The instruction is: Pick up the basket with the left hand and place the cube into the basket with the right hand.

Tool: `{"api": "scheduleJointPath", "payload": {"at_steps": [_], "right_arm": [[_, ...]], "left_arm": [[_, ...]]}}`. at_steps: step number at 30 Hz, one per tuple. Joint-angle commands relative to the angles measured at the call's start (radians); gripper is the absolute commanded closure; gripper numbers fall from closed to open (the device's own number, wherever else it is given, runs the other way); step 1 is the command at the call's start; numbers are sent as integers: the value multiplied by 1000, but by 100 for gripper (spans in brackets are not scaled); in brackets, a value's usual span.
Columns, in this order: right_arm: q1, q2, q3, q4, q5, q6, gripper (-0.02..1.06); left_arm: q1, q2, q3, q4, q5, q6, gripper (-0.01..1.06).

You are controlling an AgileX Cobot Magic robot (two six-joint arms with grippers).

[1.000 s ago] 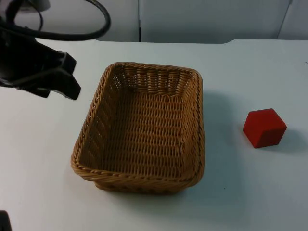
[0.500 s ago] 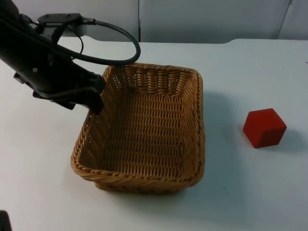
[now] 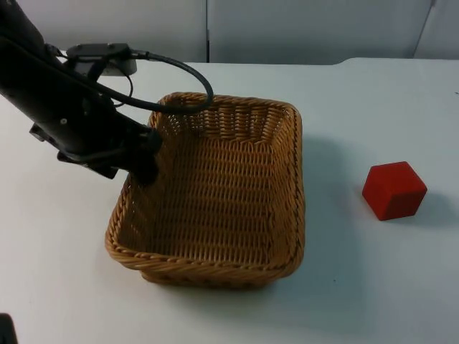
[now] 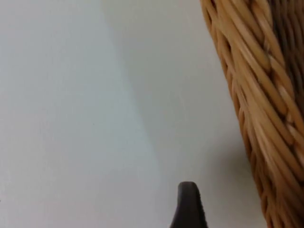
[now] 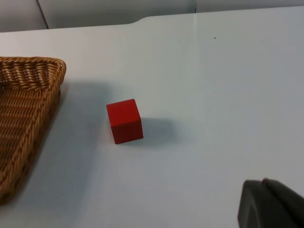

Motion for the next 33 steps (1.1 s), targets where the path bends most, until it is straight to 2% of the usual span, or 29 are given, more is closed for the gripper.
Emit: {"api": "scheduleJointPath", "payload": {"at_steps": [1, 2, 3, 4, 6, 7, 10, 12, 13, 15, 17, 23, 27, 32, 33], "right_arm": [[0, -3, 5, 2, -9, -1, 105], [0, -3, 5, 2, -9, -1, 105], [0, -3, 5, 2, -9, -1, 105], [0, -3, 5, 2, -9, -1, 105], [0, -3, 5, 2, -9, -1, 105], [0, -3, 5, 2, -9, -1, 105], [0, -3, 5, 2, -9, -1, 105], [0, -3, 5, 2, -9, -1, 105], [0, -3, 5, 2, -9, -1, 105], [0, -3, 5, 2, -9, -1, 105], [0, -3, 5, 2, -9, -1, 105], [0, -3, 5, 2, -9, -1, 105], [0, -3, 5, 2, -9, -1, 105], [0, -3, 5, 2, -9, -1, 105], [0, -3, 5, 2, -9, -1, 105]], "left_arm": [[-4, 9, -2, -19, -11, -4, 51], [-4, 17, -2, -31, -8, -4, 59], [-4, 17, -2, -31, -8, -4, 59], [-4, 24, -2, -42, -2, 0, 69], [-8, 38, -2, -44, 8, 4, 99], [-8, 40, -2, -50, 10, 8, 105], [-8, 42, -10, -83, 23, 8, 105], [2, 42, -46, -107, 104, 23, 105], [2, 42, -46, -107, 104, 23, 105], [17, 42, -125, -116, 232, 19, 105], [31, 32, -185, -133, 285, -13, 105], [55, 2, -259, -137, 293, -94, 105], [102, -12, -281, -169, 299, -139, 105], [156, -12, -281, -257, 336, -136, 105], [171, -12, -281, -312, 358, -132, 105]]}}
